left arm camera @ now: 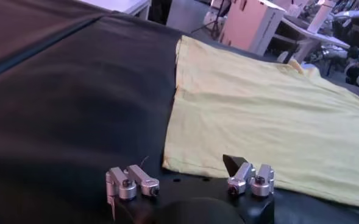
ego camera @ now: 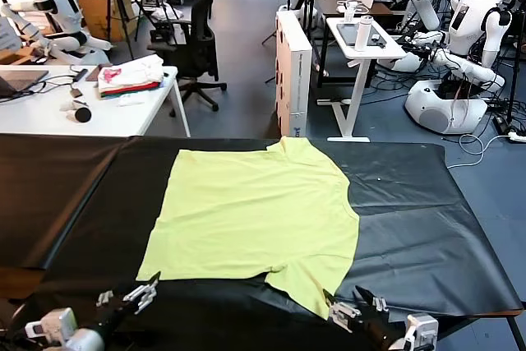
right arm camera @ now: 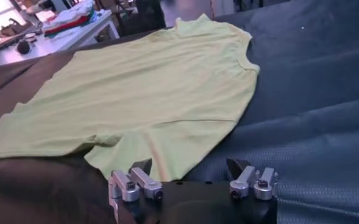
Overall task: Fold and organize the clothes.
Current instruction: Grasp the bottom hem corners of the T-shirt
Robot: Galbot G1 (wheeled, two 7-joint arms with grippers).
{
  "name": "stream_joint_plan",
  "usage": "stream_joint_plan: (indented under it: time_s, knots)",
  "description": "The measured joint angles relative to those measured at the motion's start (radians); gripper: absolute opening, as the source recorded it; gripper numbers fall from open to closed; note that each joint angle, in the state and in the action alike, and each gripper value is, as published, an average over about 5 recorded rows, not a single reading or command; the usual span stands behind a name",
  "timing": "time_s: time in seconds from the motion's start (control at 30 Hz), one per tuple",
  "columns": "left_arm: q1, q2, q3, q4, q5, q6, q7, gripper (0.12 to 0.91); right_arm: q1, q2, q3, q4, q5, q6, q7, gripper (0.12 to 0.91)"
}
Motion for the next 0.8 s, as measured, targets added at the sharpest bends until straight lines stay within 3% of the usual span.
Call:
stream_joint_plan:
  time_s: [0.17,0.37,0.5,0.67,0.73,0.8]
  knots:
    - [0.004,-0.007,0.006,0.0,0.018,-0.001,0.003,0.907,0.008,0.007,-0.016,-0.012,-0.018,0.0,0.0,0.896]
    - [-0.001,-0.011,0.018,0.009,0.035,-0.004,0.007,0.882,0.015,0.011,-0.029,-0.025,-0.032,0.005,0.0,0.712]
    - [0.0,-0.013,0.02,0.013,0.041,-0.007,0.009,0.749,0.017,0.011,-0.03,-0.028,-0.033,0.005,-0.002,0.515]
    - [0.0,-0.016,0.024,0.018,0.049,-0.011,0.011,0.586,0.013,0.009,-0.025,-0.026,-0.033,0.009,-0.004,0.207]
    - [0.0,-0.017,0.026,0.02,0.051,-0.013,0.011,0.469,0.009,0.009,-0.023,-0.022,-0.038,0.014,-0.005,0.148]
    - [0.001,-0.017,0.027,0.021,0.051,-0.015,0.012,0.336,0.001,0.008,-0.02,-0.014,-0.048,0.021,-0.005,0.138]
